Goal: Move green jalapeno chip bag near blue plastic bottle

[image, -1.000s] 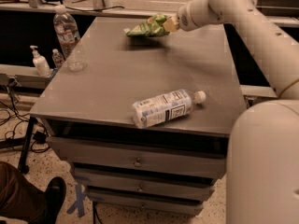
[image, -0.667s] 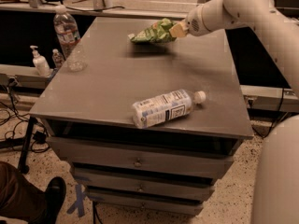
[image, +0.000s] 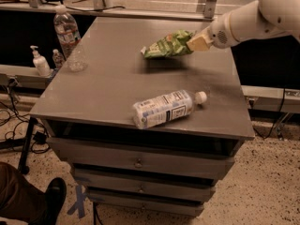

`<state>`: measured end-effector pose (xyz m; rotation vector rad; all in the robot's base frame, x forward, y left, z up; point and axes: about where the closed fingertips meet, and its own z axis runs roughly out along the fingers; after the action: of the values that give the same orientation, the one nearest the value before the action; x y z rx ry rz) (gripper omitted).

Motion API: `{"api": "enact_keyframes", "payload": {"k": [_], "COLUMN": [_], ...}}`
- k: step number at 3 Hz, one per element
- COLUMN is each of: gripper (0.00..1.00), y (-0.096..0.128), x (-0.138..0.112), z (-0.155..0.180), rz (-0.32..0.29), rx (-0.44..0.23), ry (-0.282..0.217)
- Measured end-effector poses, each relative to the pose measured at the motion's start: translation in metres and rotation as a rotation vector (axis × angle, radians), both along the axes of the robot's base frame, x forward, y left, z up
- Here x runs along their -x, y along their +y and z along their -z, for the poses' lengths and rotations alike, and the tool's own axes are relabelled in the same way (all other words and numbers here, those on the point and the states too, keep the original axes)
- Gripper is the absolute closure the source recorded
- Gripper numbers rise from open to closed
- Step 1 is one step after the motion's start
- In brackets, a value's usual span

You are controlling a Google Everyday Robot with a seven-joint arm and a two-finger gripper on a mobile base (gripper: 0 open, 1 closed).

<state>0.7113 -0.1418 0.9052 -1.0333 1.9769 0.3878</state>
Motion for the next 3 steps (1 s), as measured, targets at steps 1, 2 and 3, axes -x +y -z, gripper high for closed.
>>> {"api": "enact_keyframes", "payload": {"k": [1,2,3], "gripper": [1.0,1.0,1.0], "y": [-0.023,-0.042,-0.058], "x": [0.032,0.058,0.081], "z": [0.001,0.003,0.005], "rz": [-0.039,-0.066,-0.1], "rx": [0.036,0.061,0.079], "ry": [0.012,0.032,0.053]}}
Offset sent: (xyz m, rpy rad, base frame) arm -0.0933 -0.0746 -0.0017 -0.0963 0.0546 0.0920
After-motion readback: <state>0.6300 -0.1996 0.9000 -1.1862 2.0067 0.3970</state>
